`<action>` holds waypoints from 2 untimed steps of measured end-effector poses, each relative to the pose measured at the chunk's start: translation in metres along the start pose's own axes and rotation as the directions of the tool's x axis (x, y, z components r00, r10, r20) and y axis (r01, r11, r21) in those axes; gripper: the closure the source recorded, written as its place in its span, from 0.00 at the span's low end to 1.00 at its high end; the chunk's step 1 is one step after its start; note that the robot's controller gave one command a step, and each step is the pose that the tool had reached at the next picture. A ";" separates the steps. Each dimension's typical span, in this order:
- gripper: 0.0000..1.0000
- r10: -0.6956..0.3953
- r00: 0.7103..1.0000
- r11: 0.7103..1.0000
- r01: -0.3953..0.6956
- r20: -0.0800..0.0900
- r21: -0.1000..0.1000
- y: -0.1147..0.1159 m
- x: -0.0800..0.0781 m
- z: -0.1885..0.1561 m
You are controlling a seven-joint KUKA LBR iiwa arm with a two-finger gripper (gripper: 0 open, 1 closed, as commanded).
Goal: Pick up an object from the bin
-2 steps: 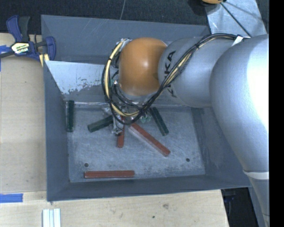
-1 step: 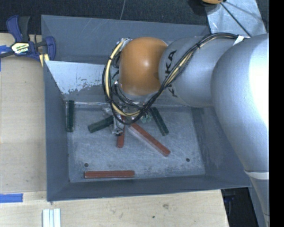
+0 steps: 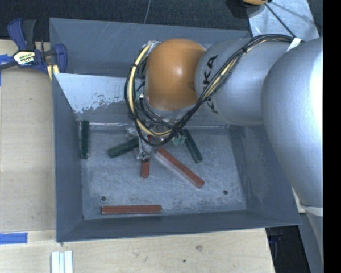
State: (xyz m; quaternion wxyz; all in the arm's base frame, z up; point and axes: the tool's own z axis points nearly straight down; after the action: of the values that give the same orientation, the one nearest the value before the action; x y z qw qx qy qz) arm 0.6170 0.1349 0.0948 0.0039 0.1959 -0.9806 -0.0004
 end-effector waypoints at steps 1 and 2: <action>1.00 0.000 1.000 1.000 0.000 0.008 0.002 -0.001 -0.002 -0.023; 1.00 0.001 1.000 1.000 -0.001 0.015 0.004 -0.001 -0.004 -0.036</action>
Offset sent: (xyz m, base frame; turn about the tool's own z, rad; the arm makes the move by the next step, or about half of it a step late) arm -0.0002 0.0001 0.0118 0.0000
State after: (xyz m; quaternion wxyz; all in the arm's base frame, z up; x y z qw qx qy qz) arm 0.6210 0.1355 0.1310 -0.0039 0.1956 -0.9807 -0.0001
